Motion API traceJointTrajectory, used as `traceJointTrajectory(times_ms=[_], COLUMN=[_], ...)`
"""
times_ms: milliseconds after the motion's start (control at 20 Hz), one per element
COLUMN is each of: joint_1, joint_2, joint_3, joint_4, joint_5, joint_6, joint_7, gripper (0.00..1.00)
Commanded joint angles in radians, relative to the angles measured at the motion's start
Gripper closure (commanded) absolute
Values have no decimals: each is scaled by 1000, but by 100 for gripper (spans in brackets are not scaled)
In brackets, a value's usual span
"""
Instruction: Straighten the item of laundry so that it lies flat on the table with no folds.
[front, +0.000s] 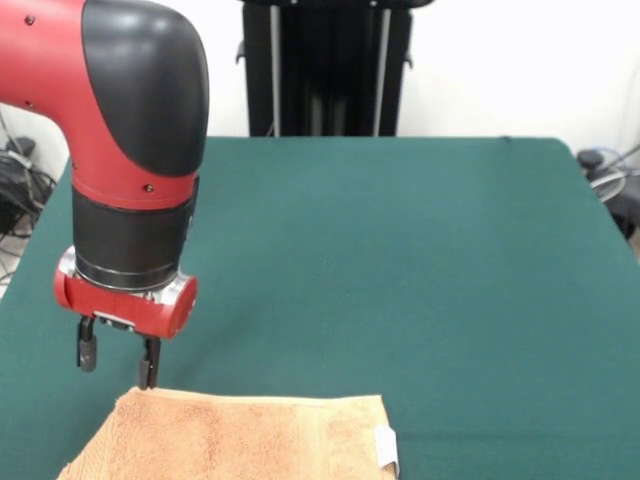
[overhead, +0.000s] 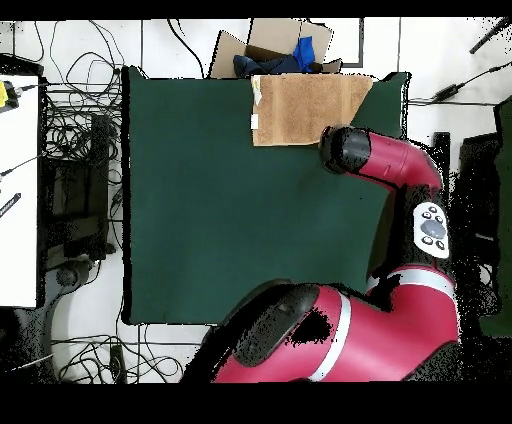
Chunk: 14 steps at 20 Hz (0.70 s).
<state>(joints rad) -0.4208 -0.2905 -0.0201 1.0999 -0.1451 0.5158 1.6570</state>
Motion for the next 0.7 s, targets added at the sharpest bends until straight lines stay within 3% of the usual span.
traceJointTrajectory(times_ms=[50, 700], joint_1=[1, -13], joint_2=[86, 98], joint_3=[77, 87], joint_4=[101, 125], joint_5=[-20, -26], joint_6=[-66, -127], joint_7=[90, 78], gripper=[0, 0])
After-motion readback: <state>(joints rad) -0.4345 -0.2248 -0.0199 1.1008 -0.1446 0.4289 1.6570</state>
